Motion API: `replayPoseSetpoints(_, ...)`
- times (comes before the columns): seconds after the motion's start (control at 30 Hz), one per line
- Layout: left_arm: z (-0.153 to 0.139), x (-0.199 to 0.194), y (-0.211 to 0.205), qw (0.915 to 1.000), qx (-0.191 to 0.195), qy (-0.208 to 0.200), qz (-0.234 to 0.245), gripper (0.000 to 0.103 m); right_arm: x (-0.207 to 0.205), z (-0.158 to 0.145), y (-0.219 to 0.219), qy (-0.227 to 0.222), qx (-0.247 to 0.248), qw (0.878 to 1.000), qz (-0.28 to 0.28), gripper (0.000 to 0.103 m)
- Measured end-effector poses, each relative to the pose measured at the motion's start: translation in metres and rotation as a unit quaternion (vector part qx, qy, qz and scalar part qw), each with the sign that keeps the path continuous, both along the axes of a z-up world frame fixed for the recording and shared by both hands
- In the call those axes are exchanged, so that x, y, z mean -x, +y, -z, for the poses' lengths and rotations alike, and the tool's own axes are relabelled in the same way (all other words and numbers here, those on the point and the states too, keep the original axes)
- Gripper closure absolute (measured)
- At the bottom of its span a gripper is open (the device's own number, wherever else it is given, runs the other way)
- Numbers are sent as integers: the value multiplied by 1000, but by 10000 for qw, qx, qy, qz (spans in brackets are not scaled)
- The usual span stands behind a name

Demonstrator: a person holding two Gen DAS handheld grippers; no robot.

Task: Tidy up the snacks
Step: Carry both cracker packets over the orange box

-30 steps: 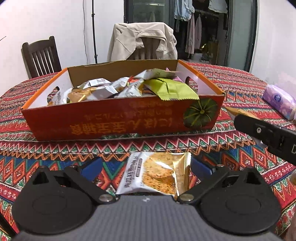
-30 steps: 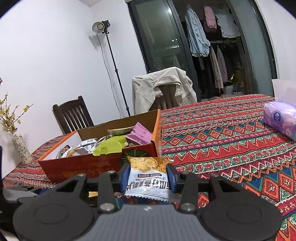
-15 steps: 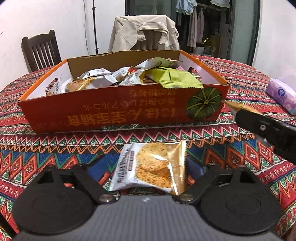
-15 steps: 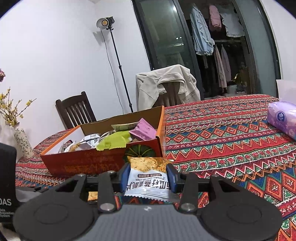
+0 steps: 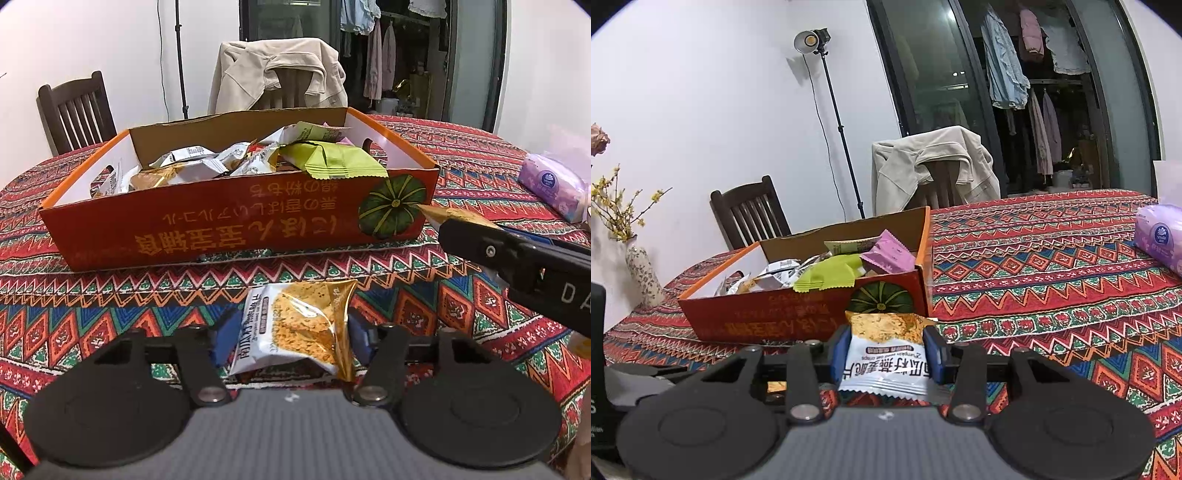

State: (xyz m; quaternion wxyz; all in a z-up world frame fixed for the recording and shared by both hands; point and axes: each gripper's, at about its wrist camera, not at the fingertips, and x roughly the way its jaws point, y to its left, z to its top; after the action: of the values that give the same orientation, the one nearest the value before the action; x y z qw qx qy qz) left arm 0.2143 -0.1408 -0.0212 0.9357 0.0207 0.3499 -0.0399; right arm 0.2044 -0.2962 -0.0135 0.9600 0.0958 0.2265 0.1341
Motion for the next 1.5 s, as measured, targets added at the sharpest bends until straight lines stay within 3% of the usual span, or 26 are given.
replayPoseSetpoints(0.17, -3, 4, 4, 10000, 30, -88, 28, 48, -1, 2, 0, 48, -58, 10000, -60, 61)
replayPoseSetpoints(0.6, -24, 28, 37, 9981, 120, -602, -88, 48, 4, 0, 1, -147, -160, 9993, -292, 61)
replayPoseSetpoints(0.9, -59, 35, 62, 9931, 284, -1132, -97, 48, 9, -29, 20, -398, 131, 9986, -330, 61)
replayPoseSetpoints(1.2, -89, 14, 83, 9879, 430, -1481, -151, 48, -7, -70, 40, -703, 225, 9969, -255, 61)
replayPoseSetpoints(1.5, -108, -29, 103, 9844, 586, -1628, -318, 48, -48, -91, 71, -797, 372, 9960, -177, 61)
